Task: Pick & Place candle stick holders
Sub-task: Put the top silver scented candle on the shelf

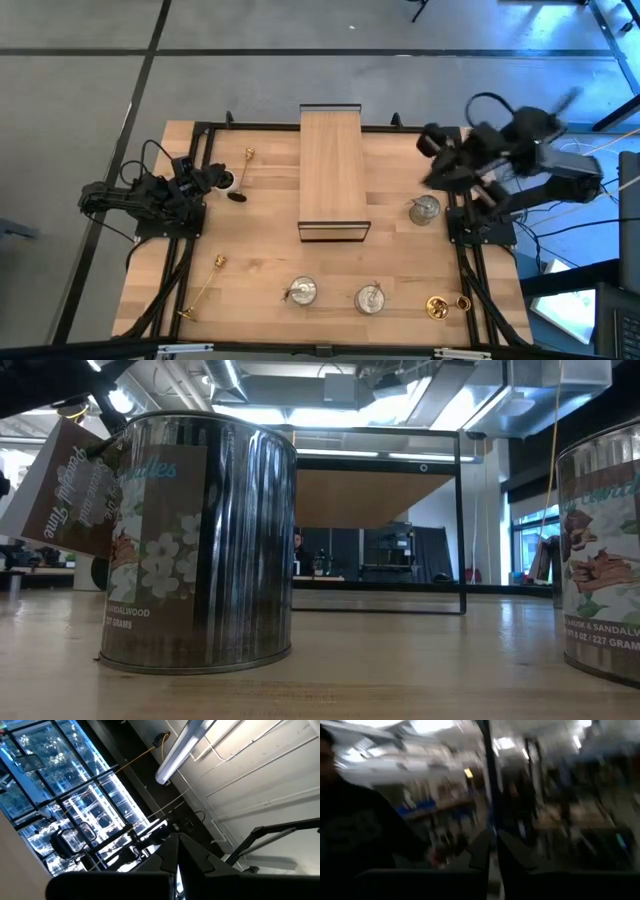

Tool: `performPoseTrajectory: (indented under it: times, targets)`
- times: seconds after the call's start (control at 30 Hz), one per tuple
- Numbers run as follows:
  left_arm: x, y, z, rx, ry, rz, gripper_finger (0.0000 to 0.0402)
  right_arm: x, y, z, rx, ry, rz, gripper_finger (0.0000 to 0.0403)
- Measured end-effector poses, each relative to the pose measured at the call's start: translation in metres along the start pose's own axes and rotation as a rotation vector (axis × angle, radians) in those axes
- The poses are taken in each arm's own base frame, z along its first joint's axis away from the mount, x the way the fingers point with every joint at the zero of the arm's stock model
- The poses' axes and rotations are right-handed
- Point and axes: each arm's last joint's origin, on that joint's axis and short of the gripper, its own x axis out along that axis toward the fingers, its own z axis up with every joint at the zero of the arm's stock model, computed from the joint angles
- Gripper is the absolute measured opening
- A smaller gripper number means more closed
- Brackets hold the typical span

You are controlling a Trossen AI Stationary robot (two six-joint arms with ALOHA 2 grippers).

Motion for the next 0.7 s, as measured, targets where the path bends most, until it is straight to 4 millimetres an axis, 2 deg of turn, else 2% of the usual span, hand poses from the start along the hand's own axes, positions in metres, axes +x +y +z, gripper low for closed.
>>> performPoseTrajectory:
  times: [0.2,0.4,0.6,0.7]
  targets:
    - [0.0,0.0,0.0,-0.001,0.011,-0.01,0.0002,-0.02,0.006,-0.003,0.127,0.314,-0.345,0.0132]
    - [0.0,0.0,0.0,-0.001,0.011,-0.01,0.0002,-0.03,0.001,-0.025,0.298,0.495,-0.648,0.0208]
    - [0.0,0.001,-0.001,0.005,0.015,0.004,0.0002,-0.042,-0.009,-0.055,0.458,0.74,-1.109,0.0255]
    - [0.0,0.001,-0.002,0.008,0.019,0.01,0.0002,-0.034,-0.016,-0.064,0.453,0.725,-1.176,0.0263]
